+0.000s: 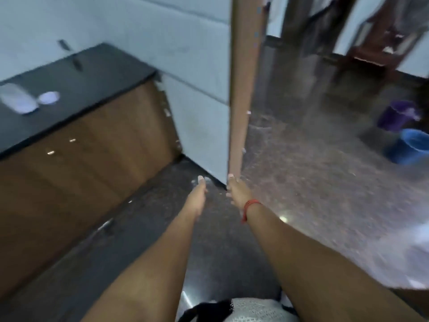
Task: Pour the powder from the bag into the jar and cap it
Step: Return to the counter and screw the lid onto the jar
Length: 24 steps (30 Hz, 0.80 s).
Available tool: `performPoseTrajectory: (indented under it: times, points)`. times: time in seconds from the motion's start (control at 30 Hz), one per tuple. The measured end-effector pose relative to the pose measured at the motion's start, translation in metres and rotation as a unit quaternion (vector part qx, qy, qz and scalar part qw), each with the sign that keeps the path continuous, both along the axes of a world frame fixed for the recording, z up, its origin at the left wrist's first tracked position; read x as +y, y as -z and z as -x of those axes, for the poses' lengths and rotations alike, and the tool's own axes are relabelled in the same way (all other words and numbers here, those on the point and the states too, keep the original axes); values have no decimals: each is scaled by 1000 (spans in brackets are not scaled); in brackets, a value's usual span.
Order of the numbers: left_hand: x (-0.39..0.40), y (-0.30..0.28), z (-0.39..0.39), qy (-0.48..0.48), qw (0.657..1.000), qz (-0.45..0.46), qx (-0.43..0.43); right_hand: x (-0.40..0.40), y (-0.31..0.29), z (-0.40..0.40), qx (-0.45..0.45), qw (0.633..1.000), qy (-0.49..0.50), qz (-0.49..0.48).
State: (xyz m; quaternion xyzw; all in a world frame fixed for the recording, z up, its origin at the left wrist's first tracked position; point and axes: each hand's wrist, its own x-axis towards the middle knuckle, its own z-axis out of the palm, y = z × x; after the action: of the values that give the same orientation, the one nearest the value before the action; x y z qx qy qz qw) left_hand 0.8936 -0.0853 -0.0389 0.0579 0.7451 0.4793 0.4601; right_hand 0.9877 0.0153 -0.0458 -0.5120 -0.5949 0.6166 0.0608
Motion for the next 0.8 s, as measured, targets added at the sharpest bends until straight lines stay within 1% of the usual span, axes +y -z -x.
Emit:
performPoseTrajectory:
  times: [0.13,0.3,0.4,0.47,0.5,0.57,0.6,0.7,0.8]
  points:
    - [-64,-2,87,-102,995,4,-4,-52,-20,107,6,992,-126,-5]
    - [-107,11,160,-193,981,13,-4,-85,-14,205,11,975,-223,-6]
    - [-108,12,199,-248,968,6,20,-82,-3,259,5,961,-275,-9]
    - [-103,13,231,-266,963,5,36,-74,5,296,4,955,-296,-10]
    - [-102,11,237,-264,964,10,38,-72,6,303,4,955,-296,-8]
    - [-90,8,283,-299,953,14,43,-57,6,359,4,944,-331,2]
    - [-88,5,292,-308,950,14,48,-54,5,370,4,942,-336,0]
    - [-74,-7,348,-351,934,13,66,-37,-15,439,21,930,-368,-9]
    - [-66,-21,396,-371,925,9,80,-29,-27,498,33,923,-384,-9]
